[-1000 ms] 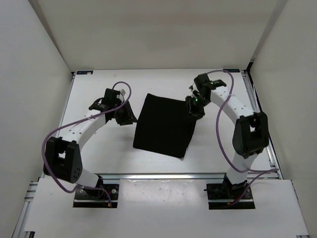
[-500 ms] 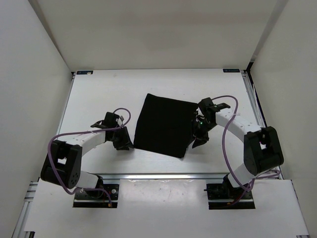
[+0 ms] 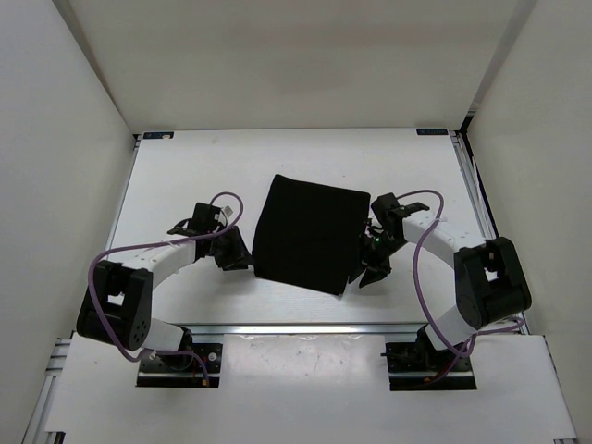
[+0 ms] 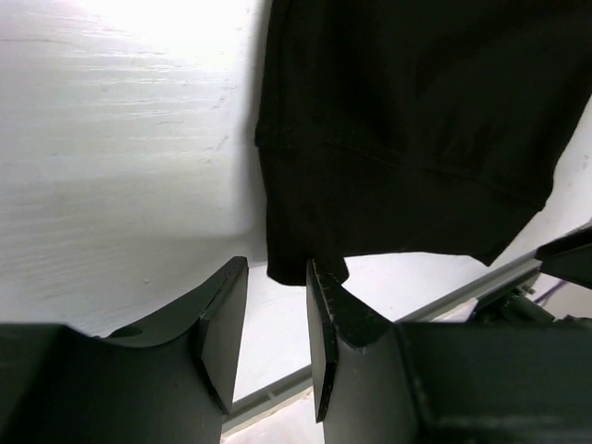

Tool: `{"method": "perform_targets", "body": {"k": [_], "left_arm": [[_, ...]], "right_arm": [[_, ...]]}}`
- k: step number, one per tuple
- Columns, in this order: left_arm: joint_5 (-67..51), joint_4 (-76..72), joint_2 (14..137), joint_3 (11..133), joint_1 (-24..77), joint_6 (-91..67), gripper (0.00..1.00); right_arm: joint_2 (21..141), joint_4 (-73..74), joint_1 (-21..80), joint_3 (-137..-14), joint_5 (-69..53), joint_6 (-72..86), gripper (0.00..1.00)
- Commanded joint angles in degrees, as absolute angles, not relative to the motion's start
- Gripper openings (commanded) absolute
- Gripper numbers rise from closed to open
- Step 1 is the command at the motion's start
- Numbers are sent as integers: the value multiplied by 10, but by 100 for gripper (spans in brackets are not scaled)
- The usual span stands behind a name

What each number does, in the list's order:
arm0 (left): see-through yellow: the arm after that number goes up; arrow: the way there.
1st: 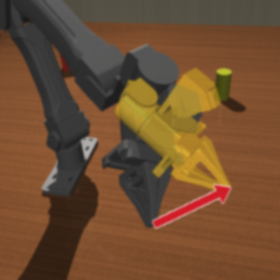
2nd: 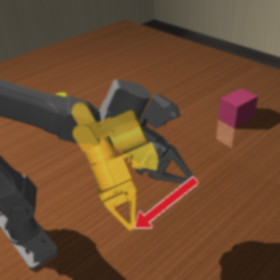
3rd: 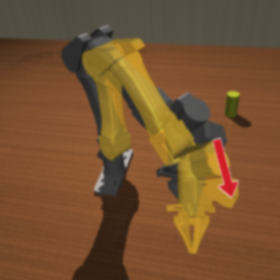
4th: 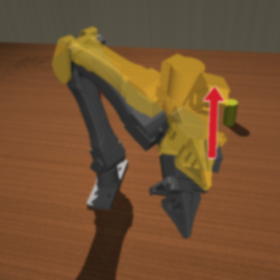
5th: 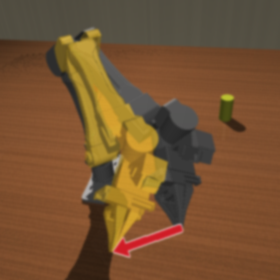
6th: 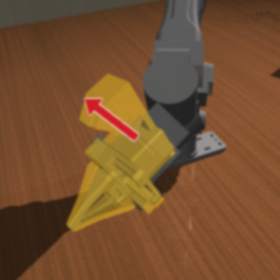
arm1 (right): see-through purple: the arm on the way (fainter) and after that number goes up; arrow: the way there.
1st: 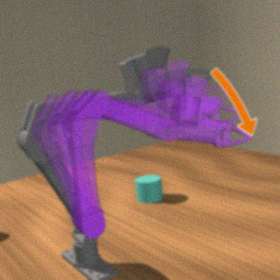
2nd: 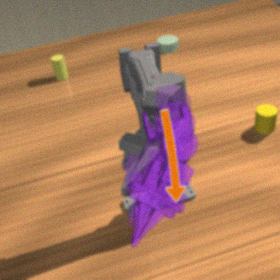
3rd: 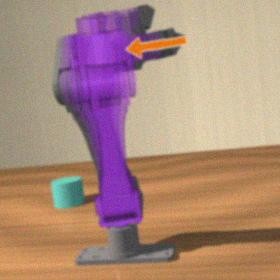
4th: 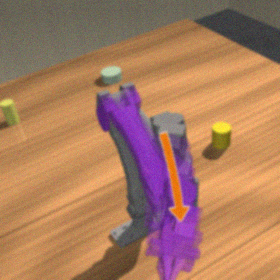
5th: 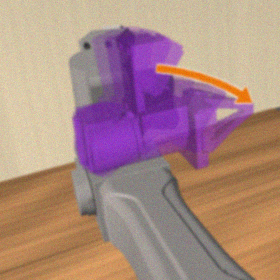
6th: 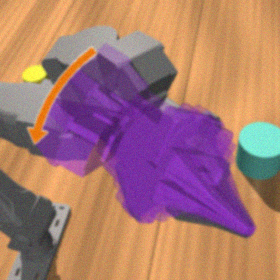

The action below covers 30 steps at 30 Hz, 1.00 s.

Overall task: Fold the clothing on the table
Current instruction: Fold the skirt

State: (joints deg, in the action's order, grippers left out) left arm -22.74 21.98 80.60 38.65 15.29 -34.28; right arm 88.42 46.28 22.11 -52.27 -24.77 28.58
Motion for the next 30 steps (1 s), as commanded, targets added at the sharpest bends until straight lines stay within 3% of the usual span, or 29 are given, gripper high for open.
{"method": "perform_targets", "body": {"k": [1, 12, 22, 30], "left_arm": [[-262, 194, 810, 397, 148, -355, 43], [-299, 221, 802, 443, 130, -357, 42], [-198, 232, 816, 406, 143, -336, 43], [-219, 136, 845, 332, 146, -373, 43]], "right_arm": [[864, 459, 215, -524, -263, 293, 42], [885, 465, 217, -546, -260, 280, 42], [900, 457, 207, -561, -278, 274, 42], [896, 443, 210, -555, -281, 289, 43]]}}
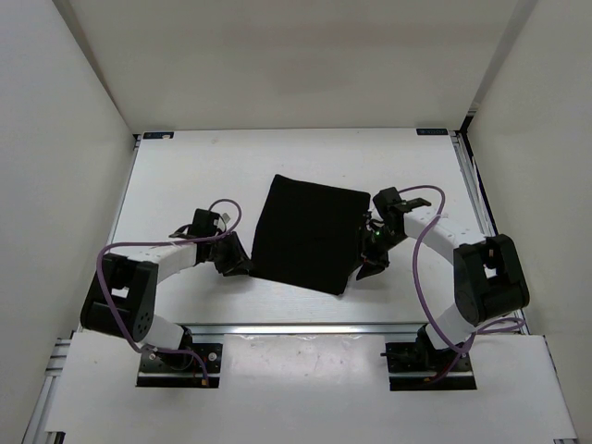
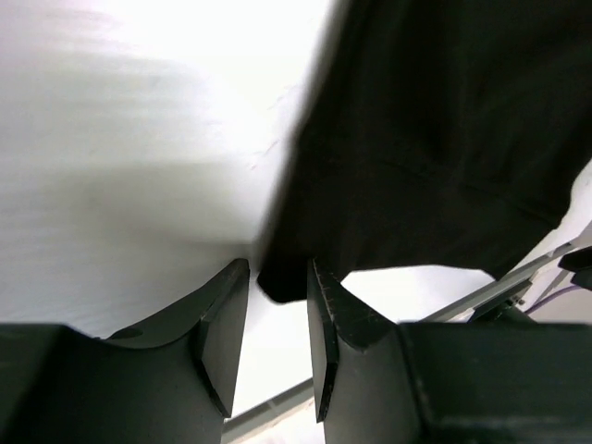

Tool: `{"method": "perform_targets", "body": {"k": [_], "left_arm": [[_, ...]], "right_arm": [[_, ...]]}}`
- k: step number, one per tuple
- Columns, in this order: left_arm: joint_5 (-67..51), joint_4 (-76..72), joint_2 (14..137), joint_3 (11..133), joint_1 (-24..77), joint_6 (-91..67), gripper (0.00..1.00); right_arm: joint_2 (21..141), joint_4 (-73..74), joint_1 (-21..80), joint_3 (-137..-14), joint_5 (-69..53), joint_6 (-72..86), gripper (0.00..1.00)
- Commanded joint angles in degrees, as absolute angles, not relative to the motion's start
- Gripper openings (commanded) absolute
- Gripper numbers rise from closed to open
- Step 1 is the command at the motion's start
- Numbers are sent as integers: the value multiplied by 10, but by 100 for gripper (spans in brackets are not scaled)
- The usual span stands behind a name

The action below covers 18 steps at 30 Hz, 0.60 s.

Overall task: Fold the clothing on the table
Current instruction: Fold the skirt

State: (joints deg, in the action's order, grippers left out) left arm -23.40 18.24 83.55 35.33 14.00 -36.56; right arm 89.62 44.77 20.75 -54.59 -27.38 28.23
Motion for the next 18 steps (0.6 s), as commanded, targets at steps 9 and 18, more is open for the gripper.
{"method": "perform_targets", "body": {"k": [9, 18], "left_arm": [[-234, 112, 872, 325, 156, -377, 37], [-240, 128, 875, 333, 163, -366, 0]], "right_arm": [[922, 420, 243, -528, -284, 318, 43], [904, 361, 213, -475, -248, 356, 44]]}}
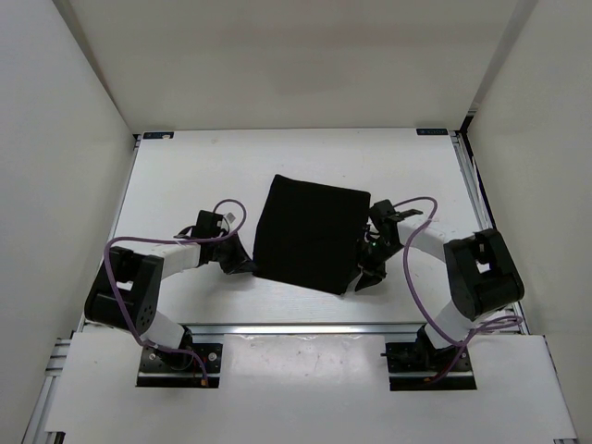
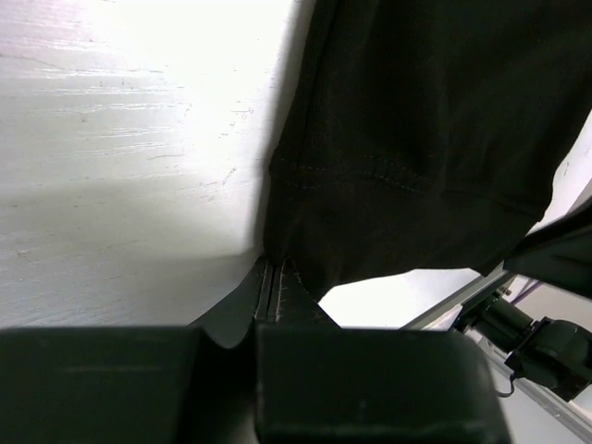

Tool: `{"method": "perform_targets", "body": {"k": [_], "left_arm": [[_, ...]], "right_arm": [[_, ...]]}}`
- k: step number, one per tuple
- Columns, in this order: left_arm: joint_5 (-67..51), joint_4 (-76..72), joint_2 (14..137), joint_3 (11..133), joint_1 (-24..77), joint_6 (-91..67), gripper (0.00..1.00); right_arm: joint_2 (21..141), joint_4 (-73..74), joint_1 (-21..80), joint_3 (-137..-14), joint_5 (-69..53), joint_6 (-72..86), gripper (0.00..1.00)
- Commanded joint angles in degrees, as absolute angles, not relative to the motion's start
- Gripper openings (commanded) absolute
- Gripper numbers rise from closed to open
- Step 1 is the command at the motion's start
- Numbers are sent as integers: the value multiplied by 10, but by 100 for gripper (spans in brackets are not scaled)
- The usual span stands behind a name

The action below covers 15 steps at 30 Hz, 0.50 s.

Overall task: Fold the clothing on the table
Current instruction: Fold the skirt

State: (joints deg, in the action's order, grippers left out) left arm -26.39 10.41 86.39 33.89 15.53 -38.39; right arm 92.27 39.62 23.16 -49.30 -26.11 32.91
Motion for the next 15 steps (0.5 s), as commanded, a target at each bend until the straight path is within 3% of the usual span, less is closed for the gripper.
{"method": "perform_targets", "body": {"k": [1, 15], "left_arm": [[-242, 134, 875, 336, 166, -364, 0], [-242, 148, 883, 346, 165, -357, 0]], "right_arm": [[894, 356, 205, -469, -252, 357, 44], [918, 271, 236, -438, -283, 401, 42]]}}
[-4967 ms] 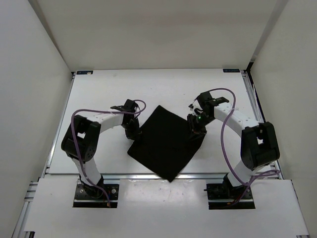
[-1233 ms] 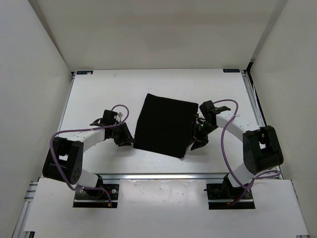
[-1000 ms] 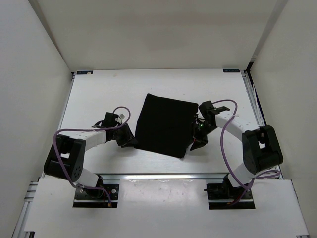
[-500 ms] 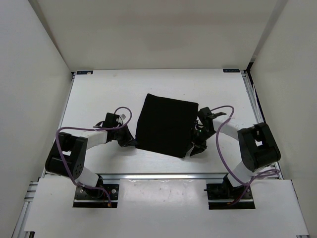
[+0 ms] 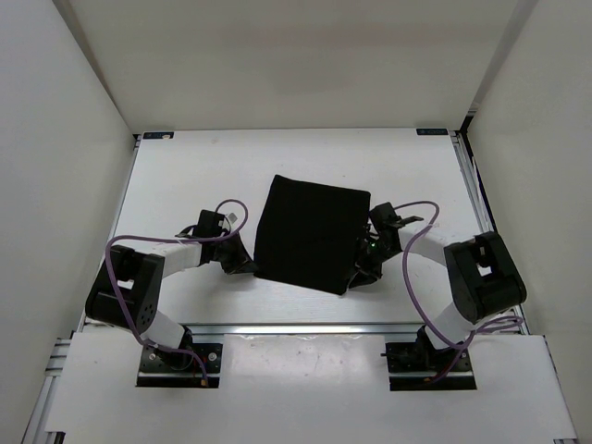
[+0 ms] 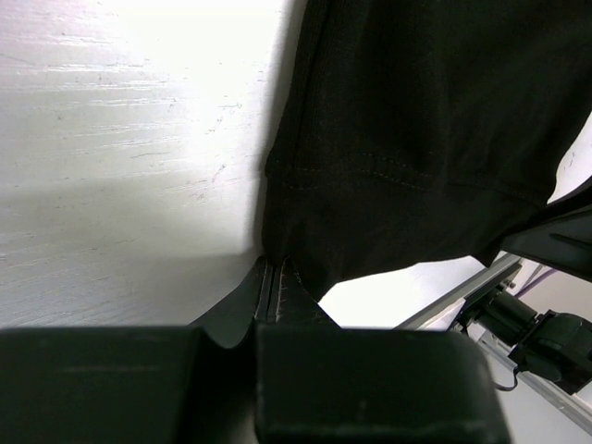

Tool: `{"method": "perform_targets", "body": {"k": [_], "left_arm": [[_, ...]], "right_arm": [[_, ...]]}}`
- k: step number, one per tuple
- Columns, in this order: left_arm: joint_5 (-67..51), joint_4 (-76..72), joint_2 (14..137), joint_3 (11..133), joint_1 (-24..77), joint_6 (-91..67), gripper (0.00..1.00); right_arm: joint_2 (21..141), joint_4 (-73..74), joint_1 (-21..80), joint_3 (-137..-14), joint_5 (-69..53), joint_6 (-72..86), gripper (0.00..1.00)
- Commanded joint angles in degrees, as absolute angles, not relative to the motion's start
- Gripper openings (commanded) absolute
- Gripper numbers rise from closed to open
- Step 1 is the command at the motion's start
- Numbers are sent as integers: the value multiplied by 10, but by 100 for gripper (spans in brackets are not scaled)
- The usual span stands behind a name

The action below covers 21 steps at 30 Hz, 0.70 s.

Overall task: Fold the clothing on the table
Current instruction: Fold the skirt

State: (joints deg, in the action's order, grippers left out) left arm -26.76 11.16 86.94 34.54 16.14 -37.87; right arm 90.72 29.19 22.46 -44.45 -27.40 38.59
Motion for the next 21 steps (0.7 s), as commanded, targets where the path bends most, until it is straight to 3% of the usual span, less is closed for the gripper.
{"method": "perform_targets", "body": {"k": [1, 3, 5, 7, 13, 17, 21], "left_arm": [[-243, 149, 883, 345, 163, -356, 0], [-243, 147, 885, 345, 160, -352, 0], [-248, 146, 881, 342, 159, -357, 0], [-251, 148, 884, 344, 157, -355, 0], [-324, 170, 845, 385, 135, -338, 0], [-419, 189, 803, 453, 128, -349, 0], [-482, 221, 752, 501, 146, -342, 0]], "right_arm": [[920, 273, 239, -437, -281, 402, 39], [915, 279, 243, -430, -272, 406, 29], [900, 275, 240, -409, -263, 413, 10], [873, 286, 231, -396, -251, 413, 0], [741, 389, 171, -413, -198, 389, 0], [669, 460, 111, -467, -217, 355, 0], [643, 532, 117, -523, -251, 316, 0]]}}
